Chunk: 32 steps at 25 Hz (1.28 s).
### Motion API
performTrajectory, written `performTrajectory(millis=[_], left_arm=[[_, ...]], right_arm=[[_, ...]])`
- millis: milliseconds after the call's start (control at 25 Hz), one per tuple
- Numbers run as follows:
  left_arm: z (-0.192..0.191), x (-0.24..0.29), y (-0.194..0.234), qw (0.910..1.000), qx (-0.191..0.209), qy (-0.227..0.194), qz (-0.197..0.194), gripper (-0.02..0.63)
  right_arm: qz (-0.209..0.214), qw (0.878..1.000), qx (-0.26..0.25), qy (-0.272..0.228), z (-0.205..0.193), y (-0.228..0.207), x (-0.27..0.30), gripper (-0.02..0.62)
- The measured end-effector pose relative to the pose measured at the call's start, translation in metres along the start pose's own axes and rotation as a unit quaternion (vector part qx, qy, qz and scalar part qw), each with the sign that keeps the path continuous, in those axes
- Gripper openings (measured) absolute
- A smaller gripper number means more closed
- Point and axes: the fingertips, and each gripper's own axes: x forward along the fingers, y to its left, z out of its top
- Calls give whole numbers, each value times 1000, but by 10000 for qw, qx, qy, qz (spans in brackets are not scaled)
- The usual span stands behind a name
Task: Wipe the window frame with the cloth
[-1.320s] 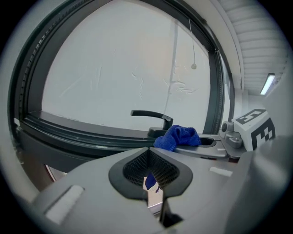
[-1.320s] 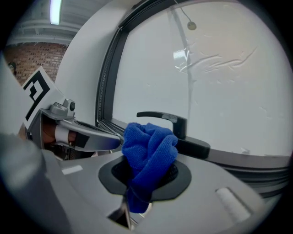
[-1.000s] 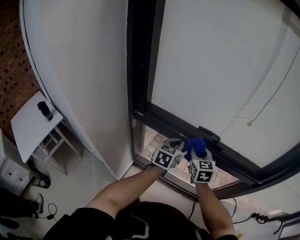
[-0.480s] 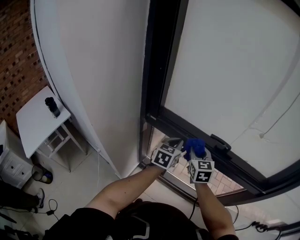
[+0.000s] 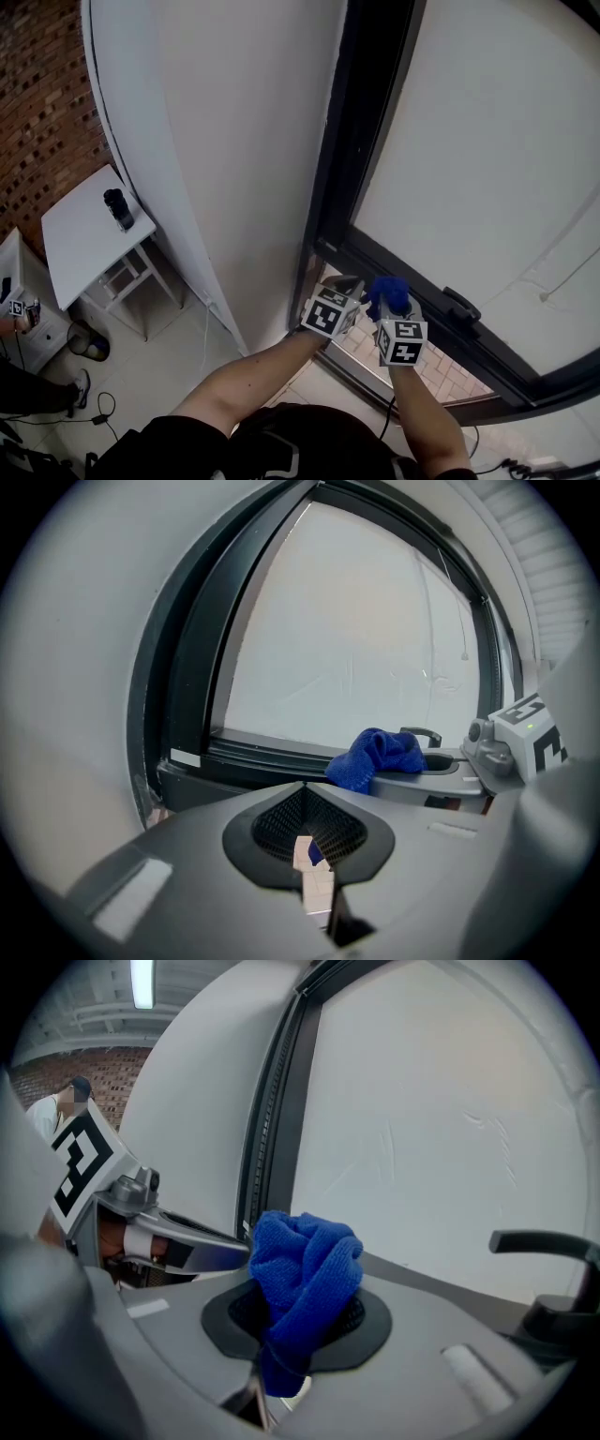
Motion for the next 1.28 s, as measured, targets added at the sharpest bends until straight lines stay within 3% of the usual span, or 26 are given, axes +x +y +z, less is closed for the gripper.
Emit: performTrajectory(millis=[560,1280], left_arm=[[3,-16,64,9995,-136,-59,277,-8],[8,-32,93,9991,-102,-73,393,-8]], right_arm=[[254,9995,-183,-21,23,43,47,75],[375,9990,-211,83,38,70,77,75]])
